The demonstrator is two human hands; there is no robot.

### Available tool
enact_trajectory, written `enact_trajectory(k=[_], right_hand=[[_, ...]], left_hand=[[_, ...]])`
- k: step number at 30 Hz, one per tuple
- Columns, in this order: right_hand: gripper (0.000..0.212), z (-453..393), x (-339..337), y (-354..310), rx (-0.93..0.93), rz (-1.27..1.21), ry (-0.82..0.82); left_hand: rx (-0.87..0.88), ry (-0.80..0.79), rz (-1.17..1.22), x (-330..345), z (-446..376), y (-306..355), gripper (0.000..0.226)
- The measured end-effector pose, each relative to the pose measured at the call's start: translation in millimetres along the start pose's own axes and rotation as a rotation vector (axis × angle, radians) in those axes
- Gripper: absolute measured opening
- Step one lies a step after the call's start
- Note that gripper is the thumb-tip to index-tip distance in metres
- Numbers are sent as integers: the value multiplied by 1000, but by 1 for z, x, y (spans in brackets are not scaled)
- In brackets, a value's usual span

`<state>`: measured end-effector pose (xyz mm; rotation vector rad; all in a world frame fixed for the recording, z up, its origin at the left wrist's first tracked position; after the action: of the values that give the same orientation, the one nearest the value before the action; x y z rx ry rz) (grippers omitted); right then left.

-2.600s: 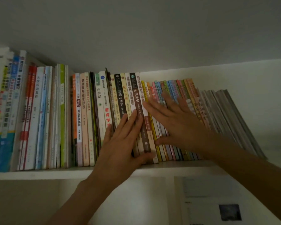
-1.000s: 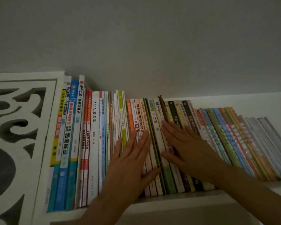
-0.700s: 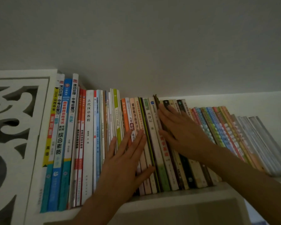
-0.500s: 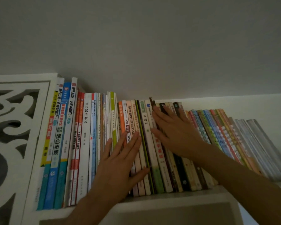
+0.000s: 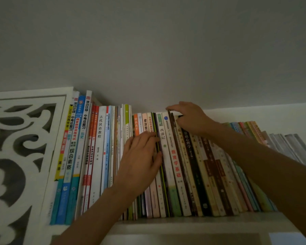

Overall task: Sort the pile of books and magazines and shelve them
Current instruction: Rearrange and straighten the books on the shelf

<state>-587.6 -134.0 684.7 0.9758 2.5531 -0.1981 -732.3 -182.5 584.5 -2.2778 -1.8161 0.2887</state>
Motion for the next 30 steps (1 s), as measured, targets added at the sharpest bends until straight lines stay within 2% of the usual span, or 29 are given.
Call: enact_trajectory(k=[5, 8, 12, 15, 18, 23, 27, 30], right_hand=[[54, 5, -13, -3, -30, -57, 1], [53, 9, -15, -4, -48, -37, 55], [52, 10, -13, -2, -22, -84, 82], [52, 8, -7, 1, -45, -75, 95], [54, 10, -5, 2, -72, -7, 111], [66, 25, 9, 0, -112, 188, 26], [64, 65, 23, -12, -149, 151, 68], [66, 88, 37, -11, -215, 321, 120]], left_hand=[[-65, -19, 40, 3, 4, 2, 44], [-110, -32, 65, 1, 3, 6, 34], [-90, -6, 86, -5, 0, 17, 33], [-81, 8, 112, -6, -2, 23, 40], [-145, -28, 142, -1, -3, 23, 45], [-109, -248, -82, 21, 4, 23, 77], [-40, -152, -287, 12, 21, 14, 78], [2, -110, -399, 7, 33, -6, 77]])
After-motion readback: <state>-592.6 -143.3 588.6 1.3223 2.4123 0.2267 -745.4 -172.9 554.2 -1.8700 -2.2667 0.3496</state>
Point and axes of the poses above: each hand's wrist, its own z-axis away from the middle knuckle, its own x-axis out of the palm, y = z × x, the point moved 3 cm from there along -z, towards the middle knuckle, and after that the axes turned 6 degrees about y, right-handed, at the moved point
